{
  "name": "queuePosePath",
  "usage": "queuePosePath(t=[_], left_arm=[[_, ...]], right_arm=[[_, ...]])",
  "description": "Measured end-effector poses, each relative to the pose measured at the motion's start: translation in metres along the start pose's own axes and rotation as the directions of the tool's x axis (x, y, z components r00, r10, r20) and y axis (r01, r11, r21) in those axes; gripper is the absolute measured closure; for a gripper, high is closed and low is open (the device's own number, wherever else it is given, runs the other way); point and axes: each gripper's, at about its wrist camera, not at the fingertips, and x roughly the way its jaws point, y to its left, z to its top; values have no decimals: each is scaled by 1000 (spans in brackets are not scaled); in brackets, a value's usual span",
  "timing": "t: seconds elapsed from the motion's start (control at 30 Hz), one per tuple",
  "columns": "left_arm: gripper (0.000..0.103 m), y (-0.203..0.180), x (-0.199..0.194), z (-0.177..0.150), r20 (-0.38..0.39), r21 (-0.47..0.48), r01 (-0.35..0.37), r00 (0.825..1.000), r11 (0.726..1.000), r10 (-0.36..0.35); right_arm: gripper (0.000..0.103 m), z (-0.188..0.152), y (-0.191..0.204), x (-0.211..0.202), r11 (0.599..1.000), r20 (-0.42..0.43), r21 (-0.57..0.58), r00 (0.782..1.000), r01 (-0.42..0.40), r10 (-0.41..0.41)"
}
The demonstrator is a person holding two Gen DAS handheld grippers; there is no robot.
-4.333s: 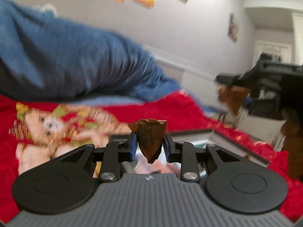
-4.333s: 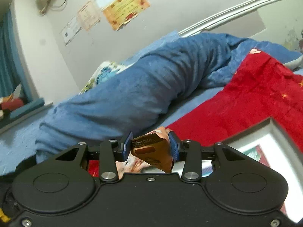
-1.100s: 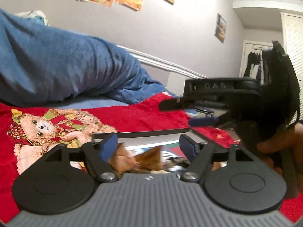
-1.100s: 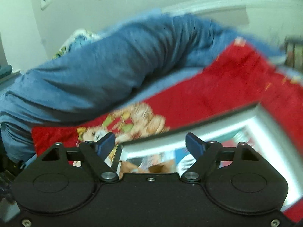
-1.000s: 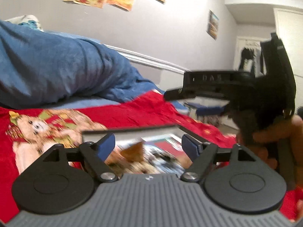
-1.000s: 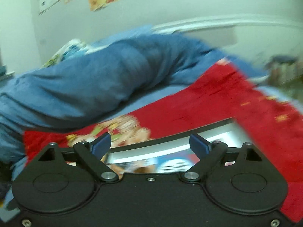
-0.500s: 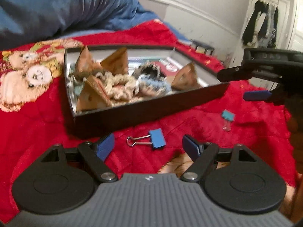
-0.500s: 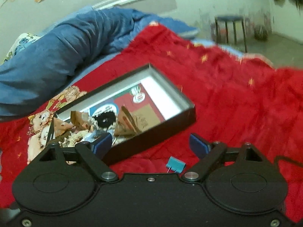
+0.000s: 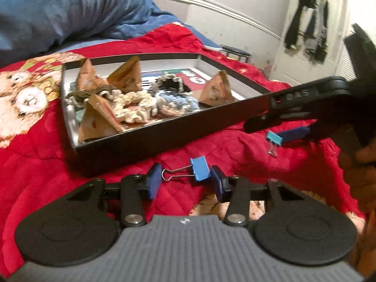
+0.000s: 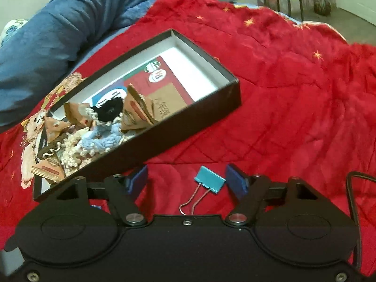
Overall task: Organize objects
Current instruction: 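Grasp the blue binder clip with the left gripper while the right gripper grasps the teal clip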
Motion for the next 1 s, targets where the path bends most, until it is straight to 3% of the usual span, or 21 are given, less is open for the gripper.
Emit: queuePosePath(t=[0.07,0.23,0.33,0.6,0.8,1.0], left_arm=[[53,-2,-1,1,1,11,32,999,999,-32],[53,-8,-6,-2,18,77,104,994,992,-106],[53,-7,-5,-1,8,81,125,992,989,-126],[53,-1,-5,1,6,91,177,984,980,-179],[52,5,1,5,-34,45,176,984,983,-174],[52,2,2,2,-37,70,170,985,983,-168]], right_arm=[[35,-1,2,3,1000,-6,-12,1000,15,-15],[56,-2,6,4,997,8,-18,997,74,-74],[76,-3,3,5,992,22,-3,992,124,-124],[76,-4,17,2,981,72,15,979,191,-192],[76,-3,10,1,986,87,57,984,154,-158],[76,-3,4,-7,988,117,97,984,121,-132]])
